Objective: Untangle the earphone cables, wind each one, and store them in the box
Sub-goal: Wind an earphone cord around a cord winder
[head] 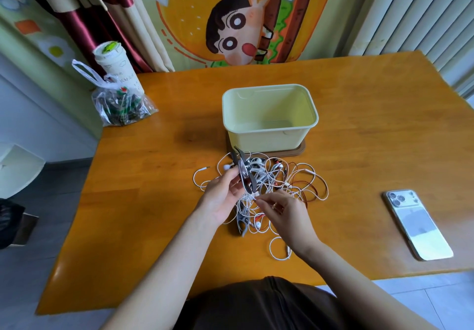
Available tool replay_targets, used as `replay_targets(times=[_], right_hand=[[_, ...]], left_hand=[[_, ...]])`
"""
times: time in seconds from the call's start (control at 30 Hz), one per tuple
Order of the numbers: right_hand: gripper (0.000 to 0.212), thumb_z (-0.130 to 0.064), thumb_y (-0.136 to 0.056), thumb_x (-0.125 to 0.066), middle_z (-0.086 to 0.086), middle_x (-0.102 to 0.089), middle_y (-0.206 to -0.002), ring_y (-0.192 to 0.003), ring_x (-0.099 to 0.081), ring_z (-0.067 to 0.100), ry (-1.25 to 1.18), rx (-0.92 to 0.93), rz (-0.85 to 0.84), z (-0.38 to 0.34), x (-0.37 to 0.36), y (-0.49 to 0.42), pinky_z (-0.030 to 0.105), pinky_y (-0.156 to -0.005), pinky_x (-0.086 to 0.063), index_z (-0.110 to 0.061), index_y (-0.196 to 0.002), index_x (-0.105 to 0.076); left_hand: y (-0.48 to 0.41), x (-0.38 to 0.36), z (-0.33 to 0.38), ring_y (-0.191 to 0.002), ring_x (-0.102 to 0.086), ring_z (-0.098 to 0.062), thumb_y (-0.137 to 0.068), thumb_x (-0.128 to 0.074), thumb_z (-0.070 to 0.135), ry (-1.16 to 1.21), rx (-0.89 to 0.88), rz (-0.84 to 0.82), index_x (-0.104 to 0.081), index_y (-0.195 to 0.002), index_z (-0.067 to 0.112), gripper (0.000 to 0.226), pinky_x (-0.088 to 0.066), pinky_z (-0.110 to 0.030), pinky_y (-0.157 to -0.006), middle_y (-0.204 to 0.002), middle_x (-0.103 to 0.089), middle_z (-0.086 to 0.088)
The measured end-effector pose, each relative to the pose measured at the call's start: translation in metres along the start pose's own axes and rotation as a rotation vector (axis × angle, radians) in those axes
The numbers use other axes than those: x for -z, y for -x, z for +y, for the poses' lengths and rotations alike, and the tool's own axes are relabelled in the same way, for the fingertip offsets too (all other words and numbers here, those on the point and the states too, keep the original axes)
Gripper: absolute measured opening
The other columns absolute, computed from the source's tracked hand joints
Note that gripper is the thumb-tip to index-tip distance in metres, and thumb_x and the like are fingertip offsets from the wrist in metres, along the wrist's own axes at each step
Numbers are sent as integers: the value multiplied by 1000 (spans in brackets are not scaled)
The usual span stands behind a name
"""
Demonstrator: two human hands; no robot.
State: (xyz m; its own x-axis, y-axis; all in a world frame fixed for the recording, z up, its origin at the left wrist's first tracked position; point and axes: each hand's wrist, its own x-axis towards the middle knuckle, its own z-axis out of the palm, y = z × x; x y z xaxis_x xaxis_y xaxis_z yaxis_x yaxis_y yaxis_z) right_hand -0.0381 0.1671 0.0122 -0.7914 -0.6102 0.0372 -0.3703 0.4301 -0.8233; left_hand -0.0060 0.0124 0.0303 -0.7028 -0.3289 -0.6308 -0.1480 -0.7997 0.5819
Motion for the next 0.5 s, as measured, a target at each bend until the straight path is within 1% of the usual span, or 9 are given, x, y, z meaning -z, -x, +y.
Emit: replay_targets(times=[0.1,0.2,0.3,0.37,0.43,0.5], right_hand=[[17,-30,-89,-61,-14,-60,-82,-75,-58,-3,35,47,19,-1,0,2,10,-63,-45,-20,-97,-73],[18,-30,-88,-61,-15,-59,-81,-73,-58,-5,46,61,28,-1,-1,3,8,-63,-45,-20,-98,-73],[16,-31,-88,-61,-14,-59,-79,-69,-57,-1,72,49,32,1,-2,2,11,-59,-45,-22,-96,-73],[15,-29,-88,-63,-14,-60,-79,-68,-57,0,75,25,32,4,-2,0,11,-58,-44,-21,-95,-73],[13,-28,-88,-64,-14,-60,-78,-69,-57,-1,73,-13,40,7,1,-4,10,-57,-42,-19,-92,-73],[12,-29,-87,-66,-14,-60,-77,-73,-56,-5,83,-37,36,10,9,-10,9,-57,-40,-19,-89,-73]], left_hand=[[-1,-1,0,-92,-62,-22,-91,-58,8,2,-18,34,-63,-85,4,9,-48,-38,-98,-91,-66,-12],[-2,1,-1,-95,-63,-23,-90,-60,9,7,-32,70,-63,-86,4,7,-47,-40,-100,-93,-66,-12],[0,1,-1,-101,-63,-25,-89,-61,11,14,-13,51,-64,-88,3,8,-49,-39,-97,-96,-67,-14],[4,1,-1,-96,-62,-24,-89,-60,12,7,21,9,-65,-88,4,9,-51,-36,-90,-91,-66,-12],[6,1,1,-84,-59,-19,-90,-57,13,-89,59,-64,-65,-87,5,12,-49,-33,-80,-84,-61,-10],[9,2,3,-76,-54,-16,-90,-54,11,-284,79,-156,-65,-86,5,13,-45,-29,-74,-80,-58,-8]])
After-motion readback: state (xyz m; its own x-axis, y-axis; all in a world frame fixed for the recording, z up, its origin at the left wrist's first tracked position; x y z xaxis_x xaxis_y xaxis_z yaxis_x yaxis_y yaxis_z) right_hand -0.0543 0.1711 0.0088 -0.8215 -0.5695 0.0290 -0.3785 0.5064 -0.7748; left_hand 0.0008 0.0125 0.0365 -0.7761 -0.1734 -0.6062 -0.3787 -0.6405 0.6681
